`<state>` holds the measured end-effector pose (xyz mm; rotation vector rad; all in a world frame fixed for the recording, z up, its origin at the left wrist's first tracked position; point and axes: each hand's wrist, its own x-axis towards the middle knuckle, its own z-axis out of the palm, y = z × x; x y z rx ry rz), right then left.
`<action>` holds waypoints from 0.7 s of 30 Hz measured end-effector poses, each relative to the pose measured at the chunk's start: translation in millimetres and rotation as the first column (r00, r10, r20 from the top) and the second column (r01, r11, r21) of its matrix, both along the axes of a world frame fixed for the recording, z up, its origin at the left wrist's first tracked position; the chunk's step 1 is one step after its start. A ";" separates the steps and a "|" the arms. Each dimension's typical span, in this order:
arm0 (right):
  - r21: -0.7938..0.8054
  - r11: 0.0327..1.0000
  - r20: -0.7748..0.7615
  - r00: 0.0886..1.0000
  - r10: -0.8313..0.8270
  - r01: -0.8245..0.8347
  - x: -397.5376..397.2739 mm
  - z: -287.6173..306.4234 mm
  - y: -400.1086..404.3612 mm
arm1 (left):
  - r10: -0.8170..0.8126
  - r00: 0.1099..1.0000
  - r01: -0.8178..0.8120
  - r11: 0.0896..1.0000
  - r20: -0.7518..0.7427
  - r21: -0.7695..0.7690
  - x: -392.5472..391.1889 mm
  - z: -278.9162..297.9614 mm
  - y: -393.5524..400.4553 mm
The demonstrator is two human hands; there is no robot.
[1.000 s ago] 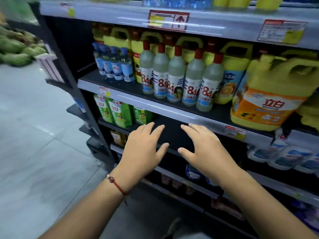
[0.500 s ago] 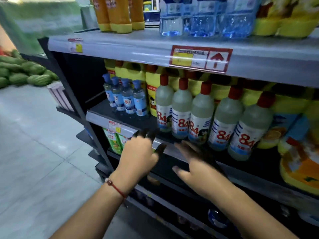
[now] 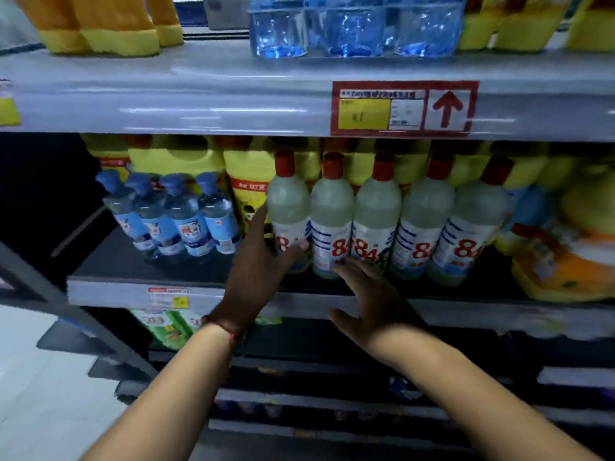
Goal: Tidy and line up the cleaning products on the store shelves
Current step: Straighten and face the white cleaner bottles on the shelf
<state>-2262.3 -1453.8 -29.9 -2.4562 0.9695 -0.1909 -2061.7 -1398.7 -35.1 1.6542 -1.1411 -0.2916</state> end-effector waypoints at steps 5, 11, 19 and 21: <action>0.025 0.987 0.036 0.986 -0.160 0.159 14.4 12.0 25.7 | 0.003 0.999 -0.004 1.000 0.052 0.022 16.3 -0.5 2.0; 0.124 0.943 0.243 0.912 -0.331 0.309 21.9 15.4 72.4 | -0.088 0.991 0.071 0.985 -0.103 -0.160 -0.6 6.2 40.9; 0.332 0.855 0.451 0.728 -0.516 0.399 2.3 6.5 125.5 | -0.420 0.811 0.399 0.906 -0.408 -0.141 -50.0 20.7 88.0; 0.362 0.834 0.456 0.702 -0.548 0.417 -16.3 4.7 137.1 | -0.417 0.772 0.436 0.897 -0.480 -0.078 -64.3 11.7 88.9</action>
